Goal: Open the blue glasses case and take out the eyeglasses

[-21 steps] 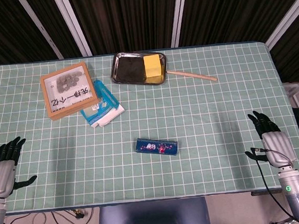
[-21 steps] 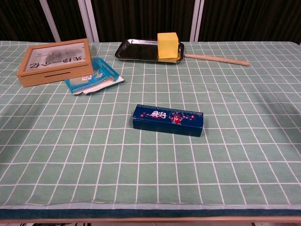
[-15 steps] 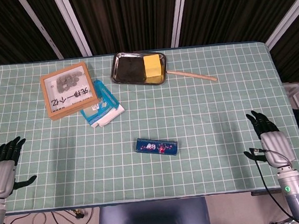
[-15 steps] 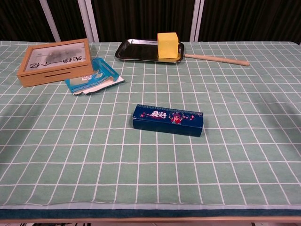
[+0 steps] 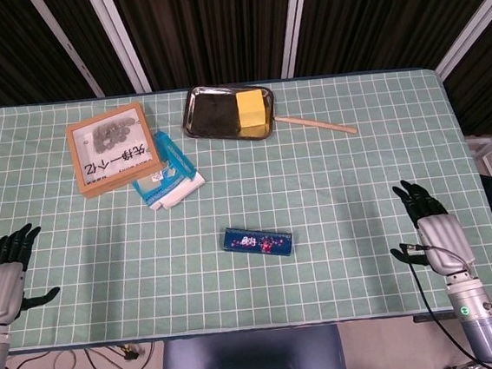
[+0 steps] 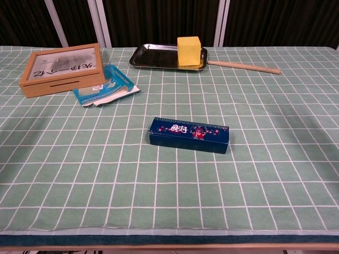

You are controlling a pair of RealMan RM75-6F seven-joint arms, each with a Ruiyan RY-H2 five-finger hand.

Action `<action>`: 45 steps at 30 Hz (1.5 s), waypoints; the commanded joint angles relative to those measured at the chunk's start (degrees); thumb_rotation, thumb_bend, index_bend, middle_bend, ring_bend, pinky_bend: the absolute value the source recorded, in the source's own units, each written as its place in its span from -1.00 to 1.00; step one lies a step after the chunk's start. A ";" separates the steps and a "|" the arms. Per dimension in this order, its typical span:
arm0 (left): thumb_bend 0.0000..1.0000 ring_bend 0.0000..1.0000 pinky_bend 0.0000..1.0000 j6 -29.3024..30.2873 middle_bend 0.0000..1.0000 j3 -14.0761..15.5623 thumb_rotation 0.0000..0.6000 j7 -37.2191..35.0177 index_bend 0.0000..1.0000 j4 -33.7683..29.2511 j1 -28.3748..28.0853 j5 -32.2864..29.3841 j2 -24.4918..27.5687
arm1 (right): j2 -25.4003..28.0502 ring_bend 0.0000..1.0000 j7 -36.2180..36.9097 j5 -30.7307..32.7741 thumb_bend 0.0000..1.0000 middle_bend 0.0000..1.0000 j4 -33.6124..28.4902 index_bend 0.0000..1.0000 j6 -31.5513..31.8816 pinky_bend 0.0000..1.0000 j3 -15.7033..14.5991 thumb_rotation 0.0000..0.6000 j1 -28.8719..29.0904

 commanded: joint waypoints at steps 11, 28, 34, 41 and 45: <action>-1.00 -1.00 -1.00 -0.40 -1.00 0.05 1.00 0.03 -1.00 -0.28 -0.40 0.36 -0.19 | -3.34 -1.00 -11.17 6.27 -0.94 -1.00 -10.58 -1.00 -10.39 -0.60 1.45 1.00 7.43; -1.00 -1.00 -1.00 -1.42 -1.00 -0.32 1.00 -2.62 -1.00 -0.76 -0.57 -0.70 0.87 | -22.54 -1.00 -23.63 20.32 -0.91 -1.00 -5.39 -1.00 -13.17 -0.60 4.71 1.00 16.30; -1.00 -1.00 -1.00 -1.61 -1.00 -0.43 1.00 -3.17 -1.00 -0.84 -0.60 -1.00 1.01 | -26.76 -1.00 -24.39 23.32 -0.89 -1.00 -1.82 -1.00 -13.40 -0.60 6.33 1.00 18.64; -1.00 -1.00 -1.00 -2.20 -1.00 -0.47 1.00 -3.56 -1.00 -1.03 -0.78 -1.46 1.15 | -30.44 -1.00 -24.91 27.84 -0.87 -1.00 2.41 -1.00 -14.41 -0.60 8.28 1.00 21.27; -1.00 -1.00 -1.00 -2.34 -1.00 -0.61 1.00 -3.91 -1.00 -1.10 -0.80 -1.81 1.26 | -31.88 -1.00 -25.01 29.98 -0.86 -1.00 4.88 -1.00 -14.88 -0.61 9.18 1.00 22.49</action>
